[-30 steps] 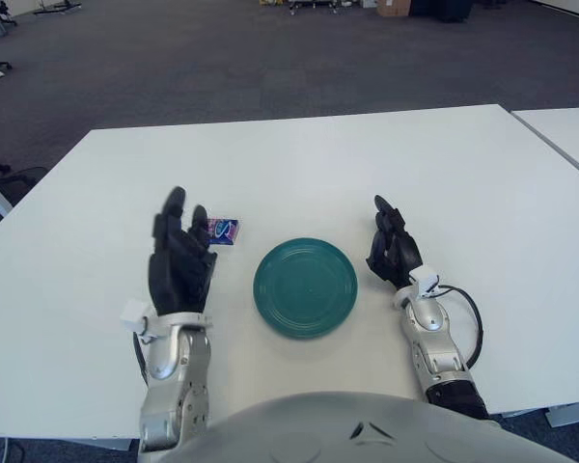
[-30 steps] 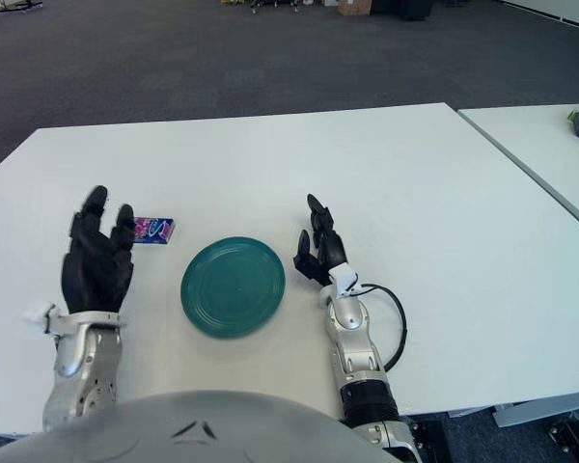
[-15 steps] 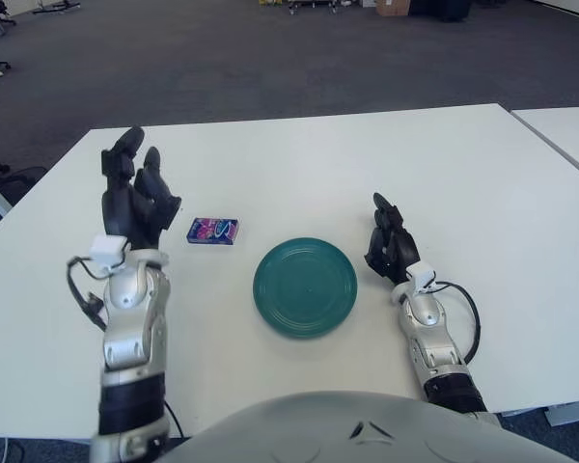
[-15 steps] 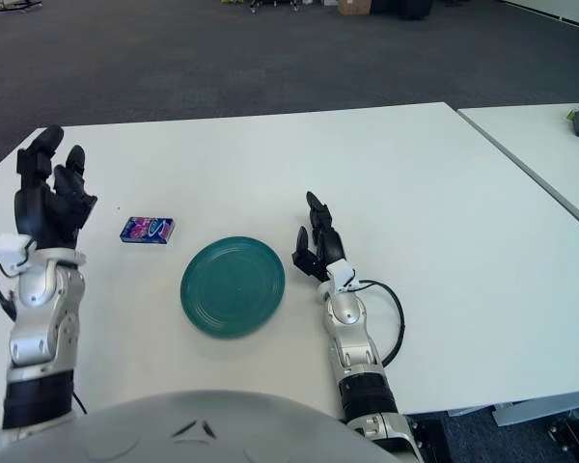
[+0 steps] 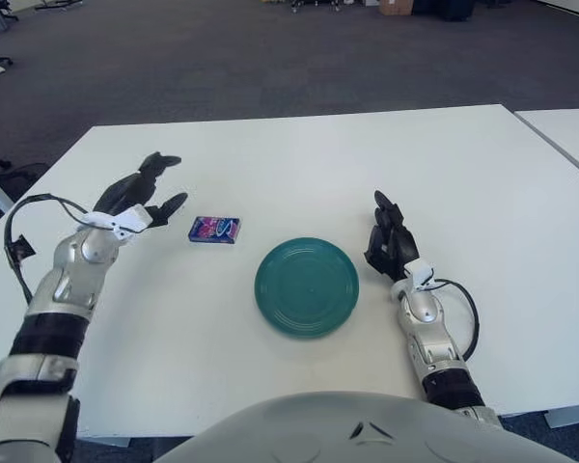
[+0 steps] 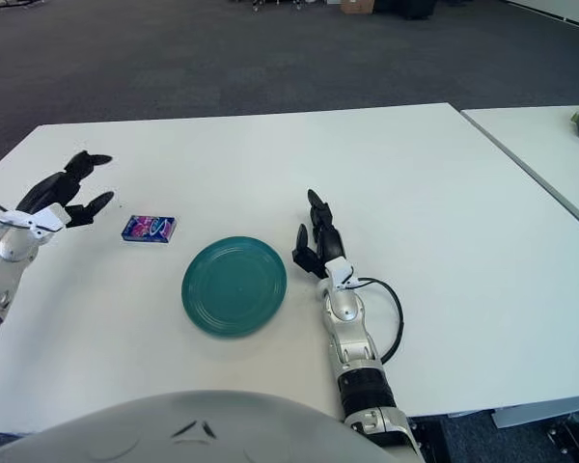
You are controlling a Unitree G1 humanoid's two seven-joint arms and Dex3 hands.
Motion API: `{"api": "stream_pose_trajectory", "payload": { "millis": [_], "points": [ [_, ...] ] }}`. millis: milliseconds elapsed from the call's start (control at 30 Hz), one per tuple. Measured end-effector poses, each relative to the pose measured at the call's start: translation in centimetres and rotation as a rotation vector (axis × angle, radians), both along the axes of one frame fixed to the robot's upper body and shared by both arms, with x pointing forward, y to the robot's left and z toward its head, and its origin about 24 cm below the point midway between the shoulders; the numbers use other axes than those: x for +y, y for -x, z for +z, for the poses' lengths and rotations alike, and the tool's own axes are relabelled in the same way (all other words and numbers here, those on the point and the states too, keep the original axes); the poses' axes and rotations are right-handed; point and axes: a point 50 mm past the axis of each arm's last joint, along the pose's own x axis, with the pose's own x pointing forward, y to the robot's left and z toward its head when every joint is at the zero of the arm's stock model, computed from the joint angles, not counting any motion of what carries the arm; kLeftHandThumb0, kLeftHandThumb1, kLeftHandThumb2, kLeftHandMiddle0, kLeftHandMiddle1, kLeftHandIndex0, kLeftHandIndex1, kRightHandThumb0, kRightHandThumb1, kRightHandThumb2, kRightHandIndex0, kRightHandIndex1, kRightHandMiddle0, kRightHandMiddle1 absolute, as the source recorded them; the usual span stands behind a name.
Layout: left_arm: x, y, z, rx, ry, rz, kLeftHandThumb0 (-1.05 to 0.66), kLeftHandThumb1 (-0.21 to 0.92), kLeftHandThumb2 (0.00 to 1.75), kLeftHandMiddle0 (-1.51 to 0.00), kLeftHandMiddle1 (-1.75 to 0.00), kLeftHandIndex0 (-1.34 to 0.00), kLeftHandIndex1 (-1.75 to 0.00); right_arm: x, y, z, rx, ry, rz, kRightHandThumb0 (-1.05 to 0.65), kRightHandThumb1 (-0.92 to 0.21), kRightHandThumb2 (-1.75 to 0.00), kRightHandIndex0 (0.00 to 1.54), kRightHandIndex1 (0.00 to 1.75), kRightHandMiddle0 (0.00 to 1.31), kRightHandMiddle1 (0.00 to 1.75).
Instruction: Put the gum into the plate.
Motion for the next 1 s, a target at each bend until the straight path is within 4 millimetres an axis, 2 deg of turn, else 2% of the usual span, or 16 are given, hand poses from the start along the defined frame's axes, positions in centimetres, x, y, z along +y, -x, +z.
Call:
{"api": "stream_pose_trajectory", "payload": {
  "millis": [133,333,667,1000],
  "points": [
    [0.0,-0.9,-0.9,0.080,-0.123,-0.082,-1.01,0.92,0.49,-0.21,0.00,0.00,-0.75,0.2,-0.1,-0.3,0.011,-0.002,0.004,-0.69,-0.92,-0.98,0.05,0.00,0.00,0.25],
    [-0.5,-1.8,-1.7,0.149,-0.190,-0.172,-1.04,0.92,0.40,-0.16,0.00,0.00,-0.76,0.5,-0.4,-0.3,0.012,-0.008,0.012,-0.68,-0.92,-0.99,0.03,0.00,0.00,0.22],
    [-0.4,-2.9,-1.9,0.250,-0.190,-0.194,-1.05,0.92,0.35,-0.11,0.00,0.00,-0.77,0.6,-0.5,-0.3,0.015,-0.013,0.018,-0.69,-0.92,-0.98,0.02,0.00,0.00,0.20],
    [-1.4,-2.8,-3.5,0.343,-0.140,-0.217,-1.05,0.92,0.33,-0.07,0.00,0.00,-0.73,0.4,-0.6,-0.5,0.024,-0.020,0.010,-0.68,-0.92,-0.97,0.02,0.00,0.00,0.22]
  ]
}}
